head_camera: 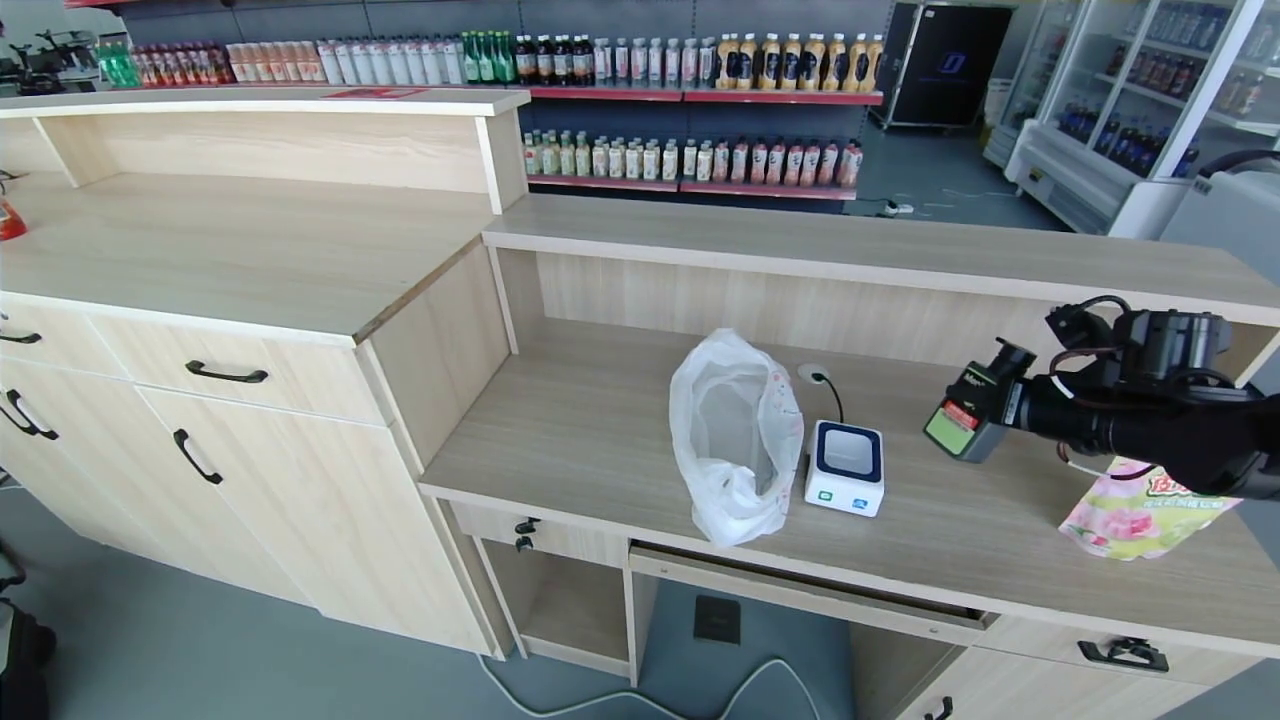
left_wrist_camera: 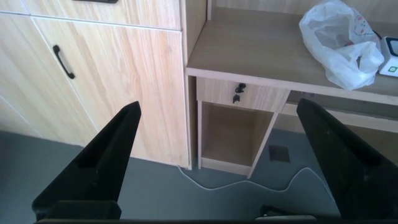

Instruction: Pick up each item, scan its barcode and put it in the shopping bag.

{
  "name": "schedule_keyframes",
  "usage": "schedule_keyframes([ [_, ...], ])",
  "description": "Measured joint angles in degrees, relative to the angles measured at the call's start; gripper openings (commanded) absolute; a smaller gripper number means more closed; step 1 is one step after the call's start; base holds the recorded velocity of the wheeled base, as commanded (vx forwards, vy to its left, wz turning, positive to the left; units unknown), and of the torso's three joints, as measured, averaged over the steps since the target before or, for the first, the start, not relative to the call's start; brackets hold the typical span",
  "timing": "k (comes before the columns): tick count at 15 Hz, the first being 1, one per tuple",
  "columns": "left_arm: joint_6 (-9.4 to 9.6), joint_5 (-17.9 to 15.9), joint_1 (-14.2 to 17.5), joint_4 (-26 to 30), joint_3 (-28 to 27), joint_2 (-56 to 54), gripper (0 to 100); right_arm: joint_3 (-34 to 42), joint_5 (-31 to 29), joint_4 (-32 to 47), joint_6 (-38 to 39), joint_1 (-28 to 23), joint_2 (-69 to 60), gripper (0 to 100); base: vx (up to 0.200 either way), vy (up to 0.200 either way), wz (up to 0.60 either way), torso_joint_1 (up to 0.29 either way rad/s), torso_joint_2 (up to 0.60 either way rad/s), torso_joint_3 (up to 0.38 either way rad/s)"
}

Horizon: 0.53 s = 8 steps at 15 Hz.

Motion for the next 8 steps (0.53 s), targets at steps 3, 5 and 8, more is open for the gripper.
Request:
schedule_keyframes([
  [3, 0.00, 0.00, 0.00, 0.00, 0.00, 0.00, 100, -1.11, 0.09, -2.90, 0.55, 1.18, 2.23, 0, 0.000, 0.000, 0.00, 0.000, 0.00, 0.000],
  [5, 0.00, 0.00, 0.00, 0.00, 0.00, 0.00, 100, -1.88, 0.22, -3.25, 0.85, 2.18, 3.54, 0, 0.000, 0.000, 0.00, 0.000, 0.00, 0.000],
  [8, 0.00, 0.00, 0.00, 0.00, 0.00, 0.00, 100, -2.73, 0.27, -3.94, 0.90, 3.32, 5.18, 0, 0.000, 0.000, 0.00, 0.000, 0.00, 0.000],
])
